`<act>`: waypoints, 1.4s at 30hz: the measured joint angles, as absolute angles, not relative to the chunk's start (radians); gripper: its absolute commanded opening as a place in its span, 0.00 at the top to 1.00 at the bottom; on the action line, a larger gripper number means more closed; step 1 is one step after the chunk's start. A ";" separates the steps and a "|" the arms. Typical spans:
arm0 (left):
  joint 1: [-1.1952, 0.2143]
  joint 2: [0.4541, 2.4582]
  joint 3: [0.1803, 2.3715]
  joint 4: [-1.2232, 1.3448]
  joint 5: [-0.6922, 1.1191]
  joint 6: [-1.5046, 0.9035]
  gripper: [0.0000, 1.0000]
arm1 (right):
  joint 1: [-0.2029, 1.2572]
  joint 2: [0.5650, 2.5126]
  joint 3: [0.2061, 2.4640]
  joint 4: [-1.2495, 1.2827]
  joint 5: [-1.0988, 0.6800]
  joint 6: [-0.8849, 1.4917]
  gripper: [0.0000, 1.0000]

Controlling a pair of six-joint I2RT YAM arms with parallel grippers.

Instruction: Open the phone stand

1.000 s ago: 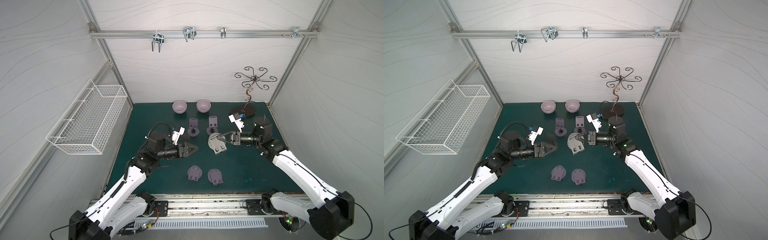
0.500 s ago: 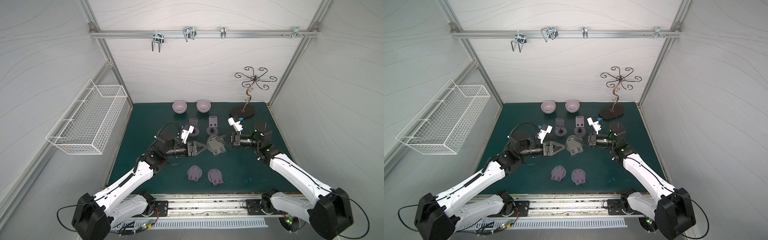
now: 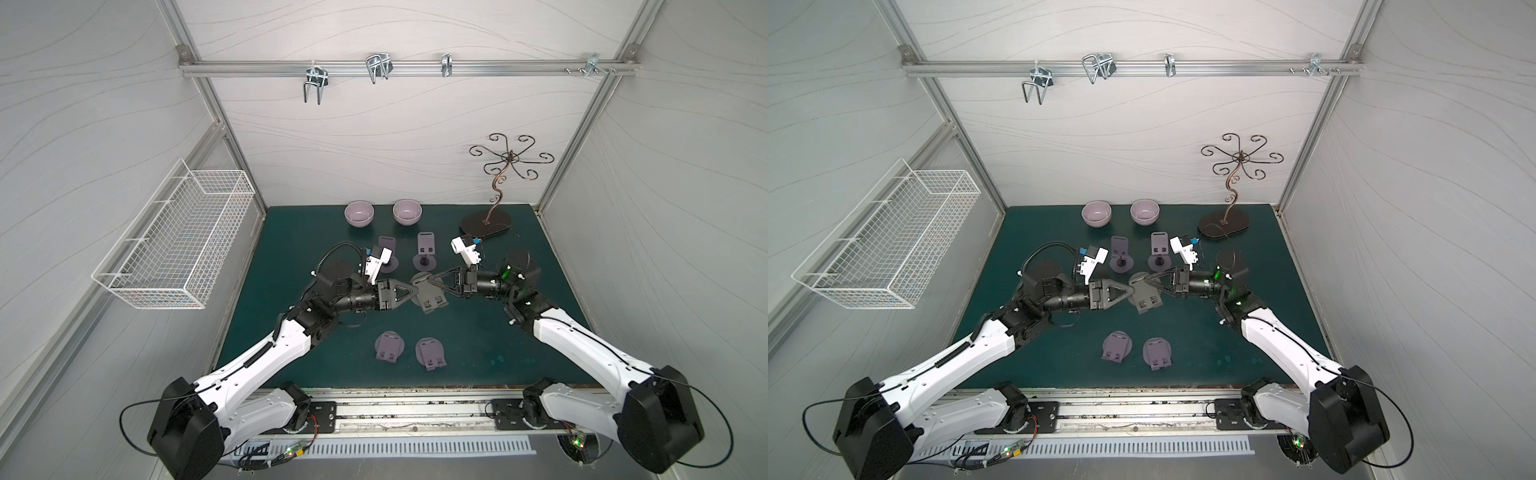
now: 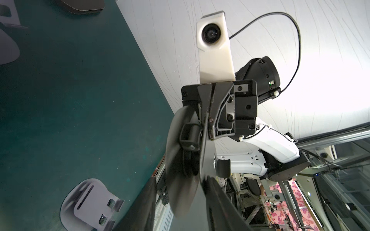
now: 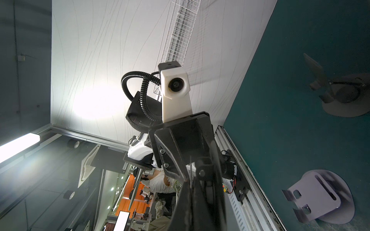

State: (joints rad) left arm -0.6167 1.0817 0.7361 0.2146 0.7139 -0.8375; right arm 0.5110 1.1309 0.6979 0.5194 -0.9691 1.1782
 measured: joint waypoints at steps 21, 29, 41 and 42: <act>-0.623 0.997 0.678 0.242 0.685 -0.895 0.54 | 0.496 1.183 0.672 0.779 -0.974 1.322 1.00; -0.623 0.994 0.657 0.237 0.667 -0.898 0.55 | 0.508 1.190 0.672 0.831 -0.981 1.347 1.00; -0.623 1.045 0.685 0.225 0.670 -0.879 0.64 | 0.548 1.222 0.637 0.879 -0.960 1.351 1.00; -0.623 1.047 0.688 0.224 0.673 -0.878 0.67 | 0.548 1.222 0.633 0.884 -0.955 1.353 1.00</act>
State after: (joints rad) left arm -0.6228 1.0473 0.6884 0.2241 0.6731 -0.8783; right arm 0.5476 1.2221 0.6331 0.8837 -0.9554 1.3525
